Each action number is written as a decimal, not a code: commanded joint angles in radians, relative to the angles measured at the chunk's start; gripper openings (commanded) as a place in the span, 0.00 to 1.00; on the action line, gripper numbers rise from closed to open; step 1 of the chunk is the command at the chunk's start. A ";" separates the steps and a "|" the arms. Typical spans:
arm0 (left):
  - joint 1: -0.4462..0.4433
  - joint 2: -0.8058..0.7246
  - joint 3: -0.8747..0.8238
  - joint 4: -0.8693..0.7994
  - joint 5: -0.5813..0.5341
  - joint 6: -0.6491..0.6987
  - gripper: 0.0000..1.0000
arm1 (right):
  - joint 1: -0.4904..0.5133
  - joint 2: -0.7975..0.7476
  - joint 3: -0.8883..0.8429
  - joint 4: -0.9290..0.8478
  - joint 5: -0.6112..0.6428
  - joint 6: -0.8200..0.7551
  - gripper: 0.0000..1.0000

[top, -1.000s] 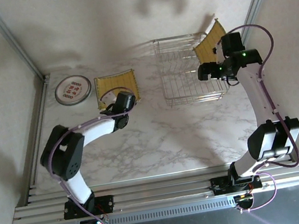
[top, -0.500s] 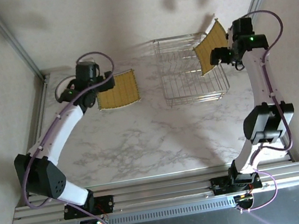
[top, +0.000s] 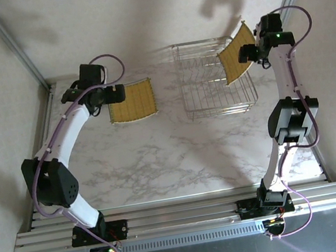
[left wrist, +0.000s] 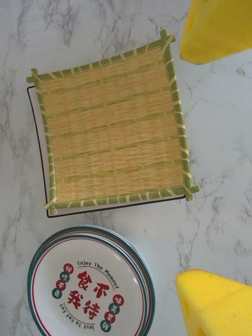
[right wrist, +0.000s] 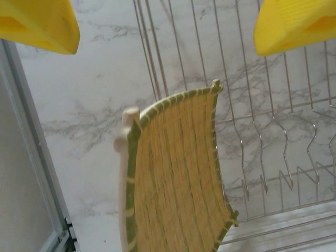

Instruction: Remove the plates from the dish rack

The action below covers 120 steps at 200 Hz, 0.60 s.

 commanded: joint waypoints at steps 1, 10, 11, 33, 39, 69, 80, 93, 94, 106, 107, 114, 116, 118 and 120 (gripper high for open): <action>0.011 -0.005 0.000 -0.019 0.034 0.021 1.00 | -0.004 0.049 0.057 0.069 0.008 0.007 0.81; 0.013 -0.005 -0.004 -0.021 0.039 0.023 1.00 | -0.005 0.080 0.095 0.059 0.011 0.007 0.78; 0.014 -0.005 -0.004 -0.021 0.039 0.024 1.00 | -0.005 0.080 0.095 0.059 0.011 0.007 0.78; 0.016 -0.003 -0.009 -0.026 0.039 0.028 0.99 | -0.005 0.167 0.215 0.012 0.005 0.005 0.74; 0.018 -0.004 -0.010 -0.029 0.038 0.029 1.00 | -0.005 0.184 0.238 0.006 0.005 0.004 0.73; 0.022 0.000 -0.011 -0.031 0.037 0.030 1.00 | -0.006 0.257 0.327 -0.019 0.015 0.003 0.66; 0.024 0.002 -0.009 -0.030 0.034 0.030 1.00 | -0.005 0.272 0.346 -0.022 0.018 0.003 0.62; 0.026 0.003 -0.010 -0.030 0.035 0.032 1.00 | -0.006 0.279 0.354 -0.023 0.023 0.003 0.54; 0.026 0.003 -0.010 -0.030 0.035 0.032 1.00 | -0.006 0.279 0.354 -0.022 0.023 0.003 0.54; 0.027 0.007 -0.010 -0.029 0.033 0.032 1.00 | -0.005 0.275 0.347 -0.018 0.028 0.005 0.48; 0.027 0.008 -0.011 -0.029 0.033 0.032 1.00 | -0.006 0.274 0.347 -0.018 0.028 0.005 0.47; 0.028 0.009 -0.011 -0.029 0.035 0.033 1.00 | -0.004 0.270 0.341 -0.014 0.030 0.004 0.42; 0.029 0.008 -0.010 -0.029 0.034 0.033 1.00 | -0.004 0.268 0.339 -0.013 0.032 0.004 0.40; 0.029 0.009 -0.010 -0.028 0.033 0.033 1.00 | -0.004 0.266 0.336 -0.012 0.033 0.004 0.39; 0.029 0.009 -0.009 -0.029 0.033 0.032 1.00 | -0.004 0.264 0.333 -0.010 0.033 0.003 0.37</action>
